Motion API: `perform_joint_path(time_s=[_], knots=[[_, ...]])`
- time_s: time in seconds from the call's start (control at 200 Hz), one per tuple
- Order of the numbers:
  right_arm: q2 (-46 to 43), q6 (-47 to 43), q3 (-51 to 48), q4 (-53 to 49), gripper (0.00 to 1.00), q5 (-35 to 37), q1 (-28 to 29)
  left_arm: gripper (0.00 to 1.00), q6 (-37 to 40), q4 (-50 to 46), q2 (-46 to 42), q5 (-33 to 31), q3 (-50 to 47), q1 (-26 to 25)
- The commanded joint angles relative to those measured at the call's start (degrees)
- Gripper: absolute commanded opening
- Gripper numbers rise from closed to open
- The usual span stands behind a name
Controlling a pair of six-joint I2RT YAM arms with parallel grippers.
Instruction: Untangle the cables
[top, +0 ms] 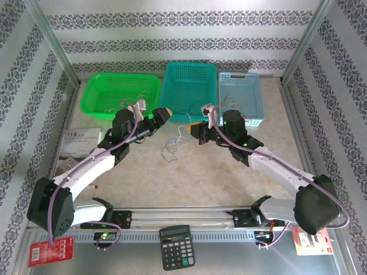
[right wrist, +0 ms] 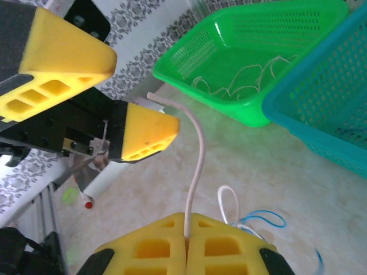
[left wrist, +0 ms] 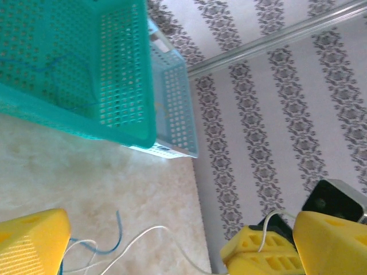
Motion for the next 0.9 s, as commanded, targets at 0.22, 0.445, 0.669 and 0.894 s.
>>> perform_joint_path(time_s=[0.22, 0.445, 0.669, 0.894], knots=[[-1.44, 3.51, 5.14, 0.92, 0.0, -5.6, -1.49, 0.92, 21.98, -7.45, 2.42, 9.93, 6.08, -1.02], [-1.46, 5.43, 8.5, 1.57, 0.0, -8.53, -1.56, 0.95, 28.81, -9.64, 6.58, 10.7, 10.67, -1.82], [0.55, 7.49, 11.01, 3.55, 0.0, -9.79, -1.31, 0.84, 30.86, -8.93, 12.93, 12.5, 18.33, -5.37], [-0.14, 8.63, 10.81, 4.84, 0.0, -8.16, -2.25, 0.22, 30.42, -6.44, 14.83, 13.29, 20.86, -7.42]])
